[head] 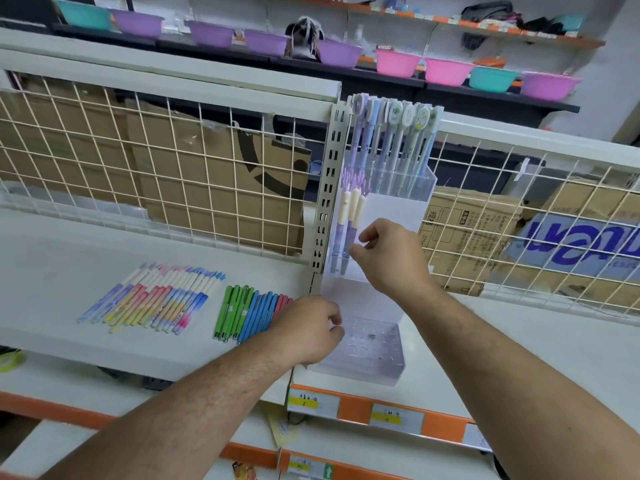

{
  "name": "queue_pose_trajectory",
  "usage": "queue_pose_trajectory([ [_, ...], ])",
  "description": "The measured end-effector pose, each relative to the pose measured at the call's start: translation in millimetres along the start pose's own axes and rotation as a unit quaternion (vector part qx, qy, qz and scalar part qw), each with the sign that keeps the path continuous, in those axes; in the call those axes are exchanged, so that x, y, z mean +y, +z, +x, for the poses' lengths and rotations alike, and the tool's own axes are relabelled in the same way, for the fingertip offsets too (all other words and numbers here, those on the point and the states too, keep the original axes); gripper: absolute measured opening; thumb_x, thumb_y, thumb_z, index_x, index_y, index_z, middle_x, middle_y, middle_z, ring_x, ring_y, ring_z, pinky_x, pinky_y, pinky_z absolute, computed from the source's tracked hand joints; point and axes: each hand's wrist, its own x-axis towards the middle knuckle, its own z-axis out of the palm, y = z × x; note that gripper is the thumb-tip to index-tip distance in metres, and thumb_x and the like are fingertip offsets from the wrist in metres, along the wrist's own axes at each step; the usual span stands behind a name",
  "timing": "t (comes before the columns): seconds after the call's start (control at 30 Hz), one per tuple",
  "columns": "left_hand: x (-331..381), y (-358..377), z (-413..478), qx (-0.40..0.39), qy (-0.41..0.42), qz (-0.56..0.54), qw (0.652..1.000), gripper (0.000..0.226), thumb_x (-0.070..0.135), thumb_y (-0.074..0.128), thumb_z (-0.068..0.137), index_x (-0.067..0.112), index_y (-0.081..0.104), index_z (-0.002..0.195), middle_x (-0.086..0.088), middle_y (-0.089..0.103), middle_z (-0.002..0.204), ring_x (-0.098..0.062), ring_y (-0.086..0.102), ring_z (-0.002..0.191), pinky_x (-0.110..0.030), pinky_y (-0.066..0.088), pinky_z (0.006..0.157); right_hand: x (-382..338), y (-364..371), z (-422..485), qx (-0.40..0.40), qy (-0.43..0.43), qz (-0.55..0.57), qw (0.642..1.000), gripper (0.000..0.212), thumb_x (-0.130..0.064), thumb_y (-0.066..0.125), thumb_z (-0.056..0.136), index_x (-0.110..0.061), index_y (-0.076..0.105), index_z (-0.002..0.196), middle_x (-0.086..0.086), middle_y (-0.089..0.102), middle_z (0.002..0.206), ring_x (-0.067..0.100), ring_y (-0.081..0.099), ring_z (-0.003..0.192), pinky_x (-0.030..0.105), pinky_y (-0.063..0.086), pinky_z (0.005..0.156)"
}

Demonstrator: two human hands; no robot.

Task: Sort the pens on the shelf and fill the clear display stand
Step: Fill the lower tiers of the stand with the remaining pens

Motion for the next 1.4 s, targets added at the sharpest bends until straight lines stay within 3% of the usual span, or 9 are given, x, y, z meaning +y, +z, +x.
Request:
queue_pose_trajectory([
  [0.13, -2, -13, -1, 0.021, -0.015, -0.006, 1.000, 0.027, 0.038, 0.058, 0.093, 0.025, 0.067, 0.116, 0.004, 0.061, 0.117, -0.015, 0.057, 0.107, -0.032, 0.050, 0.089, 10, 4, -24, -0.068, -0.012, -0.076, 0.995, 0.011, -0.035, 0.066, 0.087, -0.025, 0.063, 0.088, -0.008, 0.066, 0.081, 0.016, 0.063, 0.077, 0.035, 0.056, 0.069],
  [0.27, -8, -25, -4, 0.031, -0.035, 0.005, 0.999, 0.030, 0.040, 0.058, 0.092, 0.027, 0.064, 0.119, 0.006, 0.060, 0.113, -0.015, 0.056, 0.105, -0.032, 0.049, 0.089, 17, 13, -40, -0.137, -0.021, -0.125, 0.983, 0.022, -0.039, 0.062, 0.090, -0.026, 0.064, 0.107, -0.006, 0.069, 0.099, 0.018, 0.065, 0.082, 0.029, 0.051, 0.066],
  [0.43, -16, -34, -11, 0.056, -0.035, 0.017, 0.998, 0.016, 0.038, 0.057, 0.092, 0.029, 0.064, 0.103, 0.012, 0.051, 0.089, -0.015, 0.054, 0.088, -0.030, 0.048, 0.076, 15, 24, -47, -0.141, -0.034, -0.127, 0.981, 0.033, -0.041, 0.062, 0.093, -0.025, 0.064, 0.121, -0.004, 0.069, 0.112, 0.019, 0.064, 0.095, 0.031, 0.053, 0.073],
  [0.53, -22, -40, -15, 0.059, -0.029, 0.016, 0.998, 0.016, 0.036, 0.056, 0.092, 0.028, 0.064, 0.104, 0.010, 0.053, 0.094, -0.014, 0.055, 0.085, -0.029, 0.050, 0.073, 10, 31, -52, -0.148, -0.027, -0.119, 0.981, 0.034, -0.041, 0.063, 0.093, -0.025, 0.064, 0.123, -0.004, 0.069, 0.115, 0.019, 0.064, 0.097, 0.031, 0.053, 0.077],
  [0.6, -30, -44, -18, 0.059, -0.027, 0.004, 0.998, 0.008, 0.036, 0.057, 0.091, 0.031, 0.060, 0.095, 0.010, 0.054, 0.093, -0.013, 0.058, 0.082, -0.030, 0.053, 0.072, 4, 38, -55, -0.152, -0.026, -0.123, 0.980, 0.034, -0.042, 0.063, 0.093, -0.026, 0.064, 0.123, -0.005, 0.069, 0.115, 0.020, 0.063, 0.102, 0.032, 0.052, 0.080],
  [0.7, -48, -52, -21, 0.063, -0.017, 0.006, 0.998, 0.013, 0.037, 0.058, 0.091, 0.029, 0.063, 0.099, 0.011, 0.057, 0.092, -0.013, 0.058, 0.091, -0.032, 0.052, 0.080, -12, 52, -57, -0.156, -0.031, -0.130, 0.979, 0.031, -0.041, 0.062, 0.093, -0.026, 0.065, 0.120, -0.005, 0.069, 0.112, 0.021, 0.062, 0.103, 0.032, 0.052, 0.081],
  [1.07, -186, -115, -52, 0.048, -0.064, 0.008, 0.997, 0.023, 0.039, 0.061, 0.090, 0.028, 0.066, 0.109, 0.008, 0.067, 0.108, -0.017, 0.063, 0.095, -0.033, 0.054, 0.082, -124, 153, -60, -0.183, -0.031, -0.131, 0.974, 0.024, -0.039, 0.065, 0.090, -0.025, 0.065, 0.109, -0.004, 0.069, 0.105, 0.023, 0.065, 0.097, 0.035, 0.055, 0.080],
  [1.3, -277, -150, -71, 0.025, -0.094, 0.032, 0.995, 0.018, 0.039, 0.059, 0.091, 0.029, 0.067, 0.104, 0.008, 0.068, 0.100, -0.015, 0.064, 0.089, -0.033, 0.054, 0.082, -188, 219, -61, -0.191, -0.019, -0.114, 0.975, 0.025, -0.035, 0.063, 0.090, -0.025, 0.066, 0.113, -0.002, 0.070, 0.110, 0.024, 0.066, 0.102, 0.034, 0.054, 0.082],
  [1.4, -306, -156, -72, 0.022, -0.108, 0.049, 0.993, 0.013, 0.034, 0.059, 0.091, 0.026, 0.065, 0.099, 0.005, 0.065, 0.098, -0.017, 0.061, 0.086, -0.034, 0.054, 0.079, -203, 237, -62, -0.202, -0.010, -0.108, 0.973, 0.027, -0.036, 0.062, 0.092, -0.024, 0.065, 0.115, -0.002, 0.070, 0.109, 0.023, 0.067, 0.094, 0.033, 0.055, 0.079],
])
